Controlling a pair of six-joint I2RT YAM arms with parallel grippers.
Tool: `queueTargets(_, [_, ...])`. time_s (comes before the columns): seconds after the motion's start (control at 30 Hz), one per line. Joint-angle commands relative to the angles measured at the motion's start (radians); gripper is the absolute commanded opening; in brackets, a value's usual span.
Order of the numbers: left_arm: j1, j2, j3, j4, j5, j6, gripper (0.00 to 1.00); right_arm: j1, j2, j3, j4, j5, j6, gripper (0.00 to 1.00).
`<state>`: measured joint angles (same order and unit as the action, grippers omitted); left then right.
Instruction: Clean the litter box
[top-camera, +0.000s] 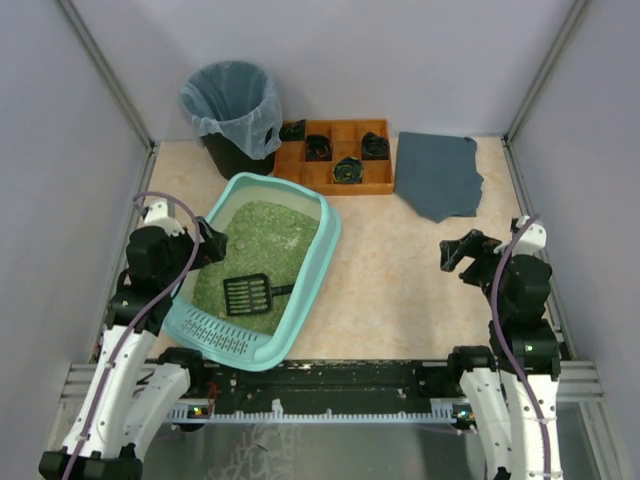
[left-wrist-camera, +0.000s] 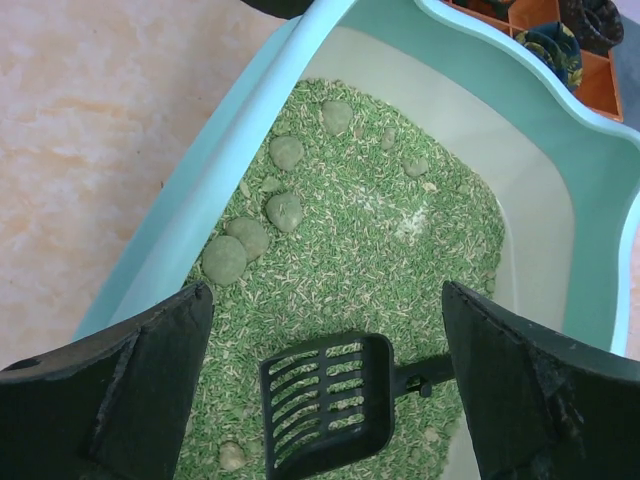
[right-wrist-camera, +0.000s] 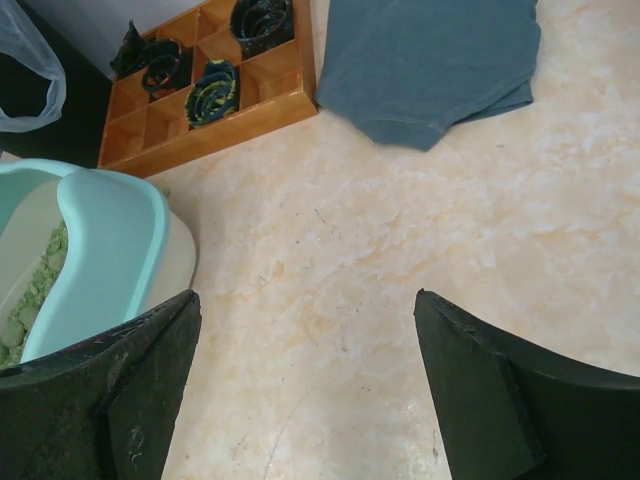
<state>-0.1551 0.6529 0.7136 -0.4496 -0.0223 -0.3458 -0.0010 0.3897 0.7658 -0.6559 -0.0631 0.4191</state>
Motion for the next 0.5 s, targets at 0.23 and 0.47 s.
queueTargets(0.23, [0.001, 0.099, 0.072, -0.034, 0.031, -0.114, 1.00, 0.013, 0.012, 0.036, 0.007, 0.014, -0.042, 0.87])
queueTargets(0.47, [0.000, 0.077, 0.017, 0.077, 0.110, -0.059, 1.00, 0.018, 0.025, 0.028, 0.003, 0.008, -0.037, 0.87])
